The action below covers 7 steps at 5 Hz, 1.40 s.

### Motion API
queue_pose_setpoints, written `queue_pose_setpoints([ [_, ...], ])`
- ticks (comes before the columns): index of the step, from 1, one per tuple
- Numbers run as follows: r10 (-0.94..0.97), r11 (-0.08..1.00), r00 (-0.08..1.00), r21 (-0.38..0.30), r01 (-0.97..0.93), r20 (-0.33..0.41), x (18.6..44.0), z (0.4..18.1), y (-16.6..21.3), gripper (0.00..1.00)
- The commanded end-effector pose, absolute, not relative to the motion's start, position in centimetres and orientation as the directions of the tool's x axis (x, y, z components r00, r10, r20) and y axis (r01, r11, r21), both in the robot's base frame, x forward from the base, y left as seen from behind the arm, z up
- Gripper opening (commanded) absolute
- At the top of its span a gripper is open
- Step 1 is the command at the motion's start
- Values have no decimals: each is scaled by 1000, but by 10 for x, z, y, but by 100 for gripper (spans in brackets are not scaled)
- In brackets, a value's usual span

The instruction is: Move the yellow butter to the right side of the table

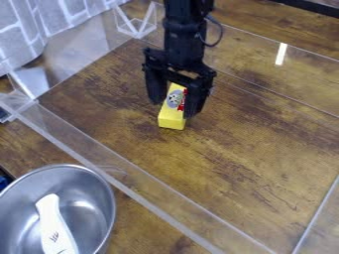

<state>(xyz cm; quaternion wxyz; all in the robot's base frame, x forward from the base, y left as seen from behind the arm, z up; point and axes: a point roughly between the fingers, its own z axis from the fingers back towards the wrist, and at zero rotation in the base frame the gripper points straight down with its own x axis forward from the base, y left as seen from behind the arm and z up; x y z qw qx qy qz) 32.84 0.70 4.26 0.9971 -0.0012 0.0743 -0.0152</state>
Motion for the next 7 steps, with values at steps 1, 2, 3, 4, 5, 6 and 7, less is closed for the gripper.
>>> queue_pose_setpoints([
  [1, -14, 1000, 996, -3, 14, -91, 343, 48, 18, 100],
  [2, -12, 1000, 995, -11, 11, -103, 346, 38, 19, 100],
  [3, -10, 1000, 994, -16, 9, -108, 347, 34, 19, 0],
  [4, -10, 1000, 994, -17, 8, -109, 347, 33, 18, 0],
  [5, -15, 1000, 995, -21, 12, -103, 347, 38, 16, 0],
  [6, -19, 1000, 995, -24, 17, -97, 348, 44, 13, 0],
  [7, -25, 999, 996, -27, 22, -89, 348, 51, 10, 0],
])
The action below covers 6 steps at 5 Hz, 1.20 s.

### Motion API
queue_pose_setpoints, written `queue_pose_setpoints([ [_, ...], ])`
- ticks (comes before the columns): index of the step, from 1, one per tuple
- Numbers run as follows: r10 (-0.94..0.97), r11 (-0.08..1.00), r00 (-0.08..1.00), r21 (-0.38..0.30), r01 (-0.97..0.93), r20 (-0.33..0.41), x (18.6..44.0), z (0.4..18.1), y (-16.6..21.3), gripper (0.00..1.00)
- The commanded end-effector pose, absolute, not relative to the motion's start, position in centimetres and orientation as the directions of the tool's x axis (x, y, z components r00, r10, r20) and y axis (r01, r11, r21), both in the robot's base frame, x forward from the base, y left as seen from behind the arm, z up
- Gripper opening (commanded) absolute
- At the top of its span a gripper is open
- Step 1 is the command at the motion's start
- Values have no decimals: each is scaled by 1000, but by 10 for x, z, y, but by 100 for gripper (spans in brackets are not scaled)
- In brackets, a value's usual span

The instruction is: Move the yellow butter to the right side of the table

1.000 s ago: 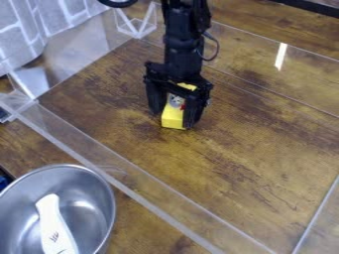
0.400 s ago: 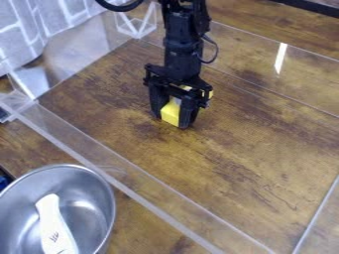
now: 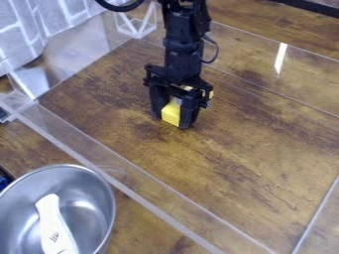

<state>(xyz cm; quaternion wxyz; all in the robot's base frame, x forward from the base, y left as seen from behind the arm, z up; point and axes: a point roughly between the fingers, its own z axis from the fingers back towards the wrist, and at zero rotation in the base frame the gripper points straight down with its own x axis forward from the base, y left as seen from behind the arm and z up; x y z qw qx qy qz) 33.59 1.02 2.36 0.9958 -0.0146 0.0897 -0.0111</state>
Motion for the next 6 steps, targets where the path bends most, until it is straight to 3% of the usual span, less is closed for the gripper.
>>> queue_pose_setpoints([
  [1, -32, 999, 996, -31, 29, -79, 349, 59, 6, 0],
  [3, -42, 999, 997, -35, 39, -68, 349, 70, 1, 0],
  [5, -79, 996, 996, -42, 77, -35, 350, 95, -19, 0],
  [6, -122, 992, 992, -43, 122, -3, 357, 118, -46, 0],
])
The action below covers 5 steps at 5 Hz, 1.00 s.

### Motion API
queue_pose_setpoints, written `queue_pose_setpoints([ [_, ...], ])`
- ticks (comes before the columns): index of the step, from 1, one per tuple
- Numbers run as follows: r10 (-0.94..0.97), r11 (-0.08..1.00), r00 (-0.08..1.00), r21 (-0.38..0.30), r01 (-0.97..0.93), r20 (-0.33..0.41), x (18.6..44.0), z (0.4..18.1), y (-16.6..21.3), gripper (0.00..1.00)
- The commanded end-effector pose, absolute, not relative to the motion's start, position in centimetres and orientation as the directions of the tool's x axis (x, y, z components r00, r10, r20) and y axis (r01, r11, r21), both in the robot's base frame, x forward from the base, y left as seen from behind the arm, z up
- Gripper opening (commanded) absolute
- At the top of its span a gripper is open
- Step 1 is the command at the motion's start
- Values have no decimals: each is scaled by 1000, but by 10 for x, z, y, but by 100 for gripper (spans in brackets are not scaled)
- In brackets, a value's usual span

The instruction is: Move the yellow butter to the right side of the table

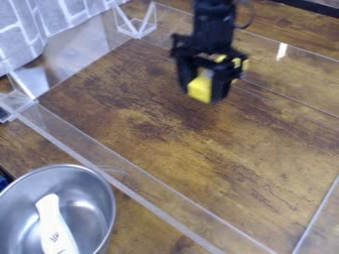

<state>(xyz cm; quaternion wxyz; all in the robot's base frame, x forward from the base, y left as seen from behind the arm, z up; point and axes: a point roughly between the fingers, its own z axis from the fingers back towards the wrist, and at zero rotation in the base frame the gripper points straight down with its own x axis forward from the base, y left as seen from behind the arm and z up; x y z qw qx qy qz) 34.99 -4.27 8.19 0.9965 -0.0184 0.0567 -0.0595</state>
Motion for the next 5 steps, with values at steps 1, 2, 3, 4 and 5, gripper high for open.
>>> queue_pose_setpoints([
  [1, -174, 984, 985, -44, 174, 2, 360, 123, -86, 0],
  [2, -206, 977, 979, -53, 206, -5, 367, 119, -111, 0],
  [3, -226, 973, 974, -64, 223, -28, 377, 106, -121, 0],
  [4, -223, 973, 973, -70, 218, -66, 380, 87, -120, 0],
  [5, -229, 972, 969, -78, 223, -92, 384, 74, -123, 0],
])
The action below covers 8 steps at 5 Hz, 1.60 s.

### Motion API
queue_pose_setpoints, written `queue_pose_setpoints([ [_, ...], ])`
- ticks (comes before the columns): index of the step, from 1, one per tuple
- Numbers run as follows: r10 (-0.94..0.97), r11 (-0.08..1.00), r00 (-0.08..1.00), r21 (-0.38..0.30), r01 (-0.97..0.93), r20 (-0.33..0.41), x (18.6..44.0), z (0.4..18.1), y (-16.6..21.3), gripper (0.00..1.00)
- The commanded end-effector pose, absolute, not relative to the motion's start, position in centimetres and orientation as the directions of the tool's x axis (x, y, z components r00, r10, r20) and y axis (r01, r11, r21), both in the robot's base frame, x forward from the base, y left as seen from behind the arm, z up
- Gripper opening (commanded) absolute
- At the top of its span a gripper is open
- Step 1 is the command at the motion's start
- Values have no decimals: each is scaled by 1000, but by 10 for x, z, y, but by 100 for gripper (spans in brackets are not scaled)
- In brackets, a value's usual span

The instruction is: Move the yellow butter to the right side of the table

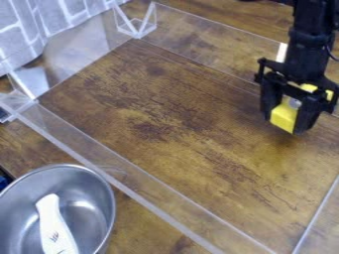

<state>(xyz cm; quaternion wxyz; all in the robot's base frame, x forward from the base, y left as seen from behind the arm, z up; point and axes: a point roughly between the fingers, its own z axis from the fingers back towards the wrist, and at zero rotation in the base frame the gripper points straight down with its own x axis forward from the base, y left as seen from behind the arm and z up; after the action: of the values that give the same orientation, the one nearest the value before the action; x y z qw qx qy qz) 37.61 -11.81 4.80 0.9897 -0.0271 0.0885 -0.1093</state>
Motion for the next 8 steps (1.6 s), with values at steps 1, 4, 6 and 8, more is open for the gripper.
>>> queue_pose_setpoints([
  [1, -231, 971, 965, -87, 221, -121, 389, 59, -126, 0],
  [4, -226, 973, 958, -96, 212, -174, 388, 36, -126, 0],
  [6, -220, 974, 957, -102, 203, -191, 388, 32, -126, 100],
  [8, -212, 975, 958, -107, 194, -193, 388, 34, -125, 100],
])
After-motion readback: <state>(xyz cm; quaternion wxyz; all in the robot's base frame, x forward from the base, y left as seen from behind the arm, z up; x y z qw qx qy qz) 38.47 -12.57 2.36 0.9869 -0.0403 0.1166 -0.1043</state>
